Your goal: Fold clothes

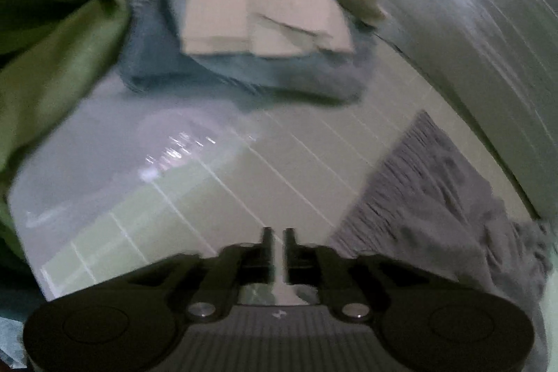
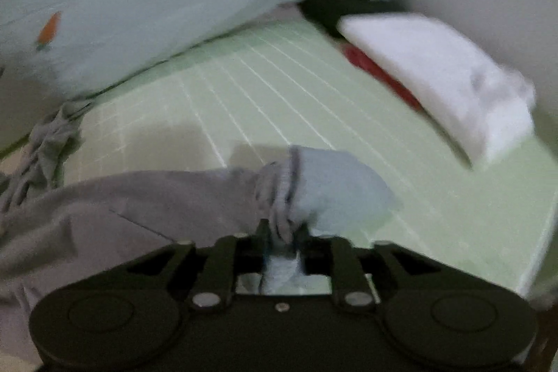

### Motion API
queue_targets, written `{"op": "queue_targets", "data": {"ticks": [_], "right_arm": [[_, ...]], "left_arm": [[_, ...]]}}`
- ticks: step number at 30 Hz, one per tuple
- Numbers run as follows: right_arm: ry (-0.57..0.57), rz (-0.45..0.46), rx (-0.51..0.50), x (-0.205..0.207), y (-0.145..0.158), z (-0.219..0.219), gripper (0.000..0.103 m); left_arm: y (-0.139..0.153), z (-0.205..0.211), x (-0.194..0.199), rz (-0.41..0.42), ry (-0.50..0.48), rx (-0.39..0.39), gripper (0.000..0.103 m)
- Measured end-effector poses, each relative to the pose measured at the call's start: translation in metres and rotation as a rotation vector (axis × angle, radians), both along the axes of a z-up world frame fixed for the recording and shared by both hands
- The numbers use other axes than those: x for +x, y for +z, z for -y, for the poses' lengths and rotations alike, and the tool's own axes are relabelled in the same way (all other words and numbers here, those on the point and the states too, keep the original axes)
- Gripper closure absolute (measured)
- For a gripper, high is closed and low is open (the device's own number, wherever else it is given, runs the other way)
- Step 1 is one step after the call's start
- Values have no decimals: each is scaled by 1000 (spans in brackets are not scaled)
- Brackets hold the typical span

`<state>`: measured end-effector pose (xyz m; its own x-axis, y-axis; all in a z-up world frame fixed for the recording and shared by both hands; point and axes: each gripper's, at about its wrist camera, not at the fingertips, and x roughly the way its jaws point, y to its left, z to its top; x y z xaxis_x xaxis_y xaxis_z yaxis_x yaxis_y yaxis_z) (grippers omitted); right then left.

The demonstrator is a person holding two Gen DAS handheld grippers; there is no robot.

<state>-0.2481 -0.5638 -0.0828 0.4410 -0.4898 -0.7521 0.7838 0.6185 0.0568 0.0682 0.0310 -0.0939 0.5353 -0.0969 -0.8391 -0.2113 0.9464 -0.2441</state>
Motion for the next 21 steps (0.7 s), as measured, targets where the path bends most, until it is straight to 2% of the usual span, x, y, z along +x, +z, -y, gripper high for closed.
{"op": "queue_targets", "data": {"ticks": [1,2,3,4,5,6,9,12,14,16,18,19,21], "right_arm": [[-8,10,12,-1,-1,-1,49],[-16,20,23,-1,-2,-2,38],[-24,30,35,-2,-3,-4,32],[-32,40,47,-3,-4,-5,29],[-39,50,58,-3,-5,-6,24],[-47,60,70,-4,-5,-7,23],[-29,55,71,4,-8,-8,23],[-12,58,78,13,-8,-8,23],[-2,59,74,20,-7,-6,23],[9,59,68,28,-6,-5,23],[20,56,61,34,-4,-4,23],[25,57,53,36,-2,-6,23],[41,65,41,33,2,-10,23]], "left_arm": [[-2,7,-1,-5,-16,-6,61],[-4,14,-2,-10,-32,-12,55],[-6,21,-2,-16,-35,-27,46],[-8,28,-2,-24,-37,-41,42],[-10,32,-1,-38,-40,-56,41],[-14,36,0,-52,-45,-63,41],[-23,47,1,-88,-40,-74,40],[-28,47,2,-93,-15,-118,40],[-31,47,6,-95,4,-133,46],[-32,47,11,-92,23,-124,72],[-31,41,14,-67,31,-150,91],[-29,37,16,-53,35,-168,93],[-24,26,17,-20,49,-128,94]]}}
